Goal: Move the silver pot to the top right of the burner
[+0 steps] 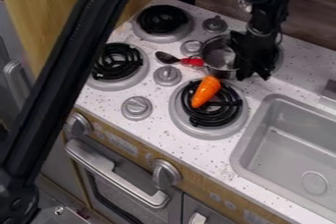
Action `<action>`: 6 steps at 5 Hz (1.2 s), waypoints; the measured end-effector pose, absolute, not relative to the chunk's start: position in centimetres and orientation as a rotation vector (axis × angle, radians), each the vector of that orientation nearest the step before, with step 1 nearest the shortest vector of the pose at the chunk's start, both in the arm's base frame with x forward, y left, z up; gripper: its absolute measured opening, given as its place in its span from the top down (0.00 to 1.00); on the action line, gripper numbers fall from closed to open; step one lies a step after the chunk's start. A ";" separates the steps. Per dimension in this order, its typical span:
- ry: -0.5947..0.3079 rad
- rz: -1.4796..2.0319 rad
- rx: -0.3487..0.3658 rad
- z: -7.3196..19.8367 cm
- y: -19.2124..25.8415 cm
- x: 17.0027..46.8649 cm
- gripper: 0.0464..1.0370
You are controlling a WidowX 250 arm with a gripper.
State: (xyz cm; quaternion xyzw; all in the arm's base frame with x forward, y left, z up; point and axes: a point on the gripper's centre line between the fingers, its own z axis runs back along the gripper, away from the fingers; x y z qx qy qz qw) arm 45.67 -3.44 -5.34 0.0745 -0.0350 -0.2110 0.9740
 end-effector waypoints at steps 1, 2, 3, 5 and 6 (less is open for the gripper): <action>-0.070 -0.436 0.148 -5.6 -3.7 45.7 0.98; -0.073 -0.461 0.146 -5.6 -4.1 45.8 0.96; -0.065 -0.490 0.134 -6.2 -5.7 45.1 0.80; -0.071 -0.399 0.154 -1.6 -5.2 43.2 0.21; -0.097 -0.330 0.148 1.8 -5.0 42.2 0.03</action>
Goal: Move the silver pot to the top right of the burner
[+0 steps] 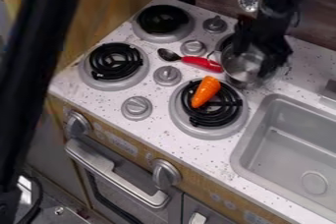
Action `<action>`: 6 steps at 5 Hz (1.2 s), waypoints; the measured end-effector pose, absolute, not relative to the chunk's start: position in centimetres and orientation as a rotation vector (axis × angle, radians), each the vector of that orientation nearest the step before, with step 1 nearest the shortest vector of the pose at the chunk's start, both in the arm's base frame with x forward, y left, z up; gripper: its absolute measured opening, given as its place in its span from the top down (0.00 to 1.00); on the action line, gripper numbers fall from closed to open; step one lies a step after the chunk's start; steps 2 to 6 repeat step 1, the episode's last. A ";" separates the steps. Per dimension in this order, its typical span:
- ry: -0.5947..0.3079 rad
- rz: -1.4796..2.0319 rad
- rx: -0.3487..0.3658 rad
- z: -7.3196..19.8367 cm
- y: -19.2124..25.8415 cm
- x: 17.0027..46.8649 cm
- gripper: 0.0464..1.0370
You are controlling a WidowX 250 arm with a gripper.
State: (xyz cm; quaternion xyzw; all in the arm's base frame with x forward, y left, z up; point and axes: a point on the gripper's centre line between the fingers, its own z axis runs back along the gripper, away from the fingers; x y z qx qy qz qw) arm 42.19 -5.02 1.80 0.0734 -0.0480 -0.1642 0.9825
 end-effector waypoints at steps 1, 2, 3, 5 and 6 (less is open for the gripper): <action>-0.101 -0.273 0.120 4.1 -4.7 41.0 0.04; -0.101 -0.273 0.120 4.1 -4.7 41.0 0.04; -0.101 -0.273 0.120 4.1 -4.7 41.0 0.04; -0.101 -0.273 0.120 4.1 -4.7 41.0 0.04; -0.101 -0.273 0.120 4.1 -4.7 41.0 0.04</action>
